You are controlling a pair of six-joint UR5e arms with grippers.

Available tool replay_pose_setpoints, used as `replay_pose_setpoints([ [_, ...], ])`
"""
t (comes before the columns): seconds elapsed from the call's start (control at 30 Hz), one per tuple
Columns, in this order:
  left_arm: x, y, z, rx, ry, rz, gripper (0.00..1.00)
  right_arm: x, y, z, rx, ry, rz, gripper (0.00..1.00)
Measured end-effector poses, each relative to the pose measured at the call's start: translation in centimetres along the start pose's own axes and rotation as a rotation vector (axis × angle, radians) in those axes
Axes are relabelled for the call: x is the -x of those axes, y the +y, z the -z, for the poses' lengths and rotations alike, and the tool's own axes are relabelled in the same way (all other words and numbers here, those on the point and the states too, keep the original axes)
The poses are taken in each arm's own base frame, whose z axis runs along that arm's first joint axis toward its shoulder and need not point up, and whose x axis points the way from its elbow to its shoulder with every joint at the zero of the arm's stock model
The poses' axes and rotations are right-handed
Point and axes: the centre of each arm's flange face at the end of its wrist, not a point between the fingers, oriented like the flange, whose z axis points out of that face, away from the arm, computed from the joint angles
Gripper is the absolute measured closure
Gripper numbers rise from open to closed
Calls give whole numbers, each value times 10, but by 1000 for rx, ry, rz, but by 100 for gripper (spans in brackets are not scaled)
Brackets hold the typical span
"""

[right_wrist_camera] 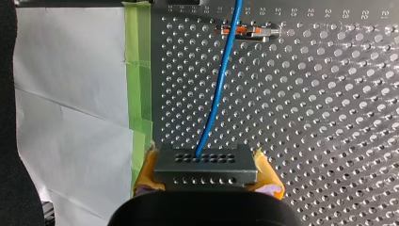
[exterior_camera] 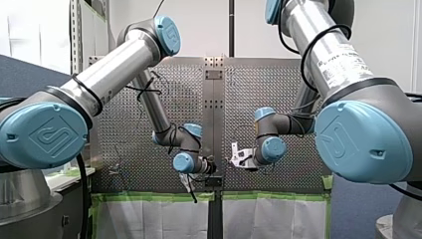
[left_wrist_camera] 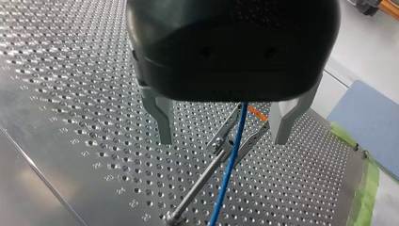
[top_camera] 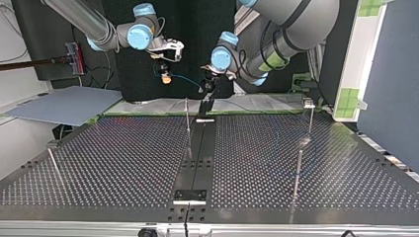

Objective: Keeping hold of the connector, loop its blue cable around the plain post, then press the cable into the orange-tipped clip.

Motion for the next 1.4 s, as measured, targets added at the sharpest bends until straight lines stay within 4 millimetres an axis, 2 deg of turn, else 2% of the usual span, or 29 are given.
replay_pose_setpoints([
  [0.43, -2, 12, 10, 82, 33, -95, 0, 0, 2, 0, 3, 0, -1, 100],
  [0.73, -25, 30, 51, 219, 119, -209, 0, 0, 3, -1, 6, 0, -2, 100],
  [0.83, -29, 30, 64, 251, 143, -251, 0, 0, 4, -1, 7, 1, -3, 100],
  [0.93, -28, 21, 74, 268, 153, -295, 0, 0, 4, -1, 8, 2, -3, 100],
  [1.03, -22, 4, 78, 269, 146, -336, 0, 0, 4, -1, 8, 2, -3, 100],
  [1.13, -8, -11, 74, 275, 120, -366, 0, 0, 4, -1, 8, 3, -4, 100],
  [1.23, 12, -23, 67, 288, 86, -389, 0, 0, 4, -1, 7, 3, -3, 100],
  [1.4, 57, -40, 54, 325, 13, -423, 0, 0, 3, -1, 4, 1, -3, 100],
])
